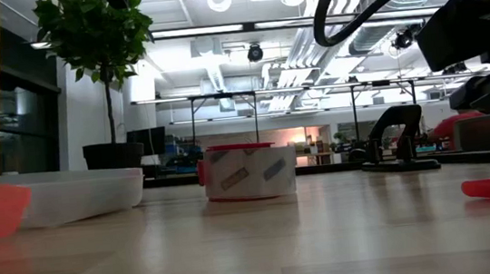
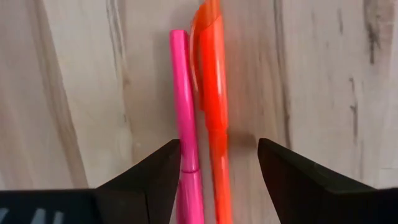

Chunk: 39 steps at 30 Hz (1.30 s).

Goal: Pack school essentials
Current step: Put the orange pen into the orange supply box

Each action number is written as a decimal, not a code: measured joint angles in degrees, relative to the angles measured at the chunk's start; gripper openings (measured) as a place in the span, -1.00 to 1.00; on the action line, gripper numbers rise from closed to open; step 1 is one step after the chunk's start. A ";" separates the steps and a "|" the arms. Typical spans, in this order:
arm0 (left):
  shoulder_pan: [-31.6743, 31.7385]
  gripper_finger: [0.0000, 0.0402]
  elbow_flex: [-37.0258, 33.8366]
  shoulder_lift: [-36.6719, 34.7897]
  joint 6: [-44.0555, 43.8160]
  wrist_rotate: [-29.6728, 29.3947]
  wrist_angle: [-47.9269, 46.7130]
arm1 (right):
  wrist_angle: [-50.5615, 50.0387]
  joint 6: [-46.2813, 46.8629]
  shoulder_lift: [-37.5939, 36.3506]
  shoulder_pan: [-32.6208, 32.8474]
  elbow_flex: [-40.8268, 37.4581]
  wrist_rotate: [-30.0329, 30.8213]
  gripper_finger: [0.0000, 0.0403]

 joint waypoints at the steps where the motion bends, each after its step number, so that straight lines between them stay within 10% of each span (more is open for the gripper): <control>1: 0.00 -0.19 0.00 0.00 0.02 -0.02 0.00 | -0.37 -0.44 -0.06 -0.16 0.00 0.00 0.03; 32: 0.00 -0.19 0.02 0.00 0.01 -0.42 -0.04 | -0.88 1.64 1.94 -0.51 -0.17 4.07 0.03; 39: 0.00 -0.19 0.02 0.00 0.04 -0.42 -0.04 | -2.79 1.90 2.08 0.76 -0.22 6.13 -0.27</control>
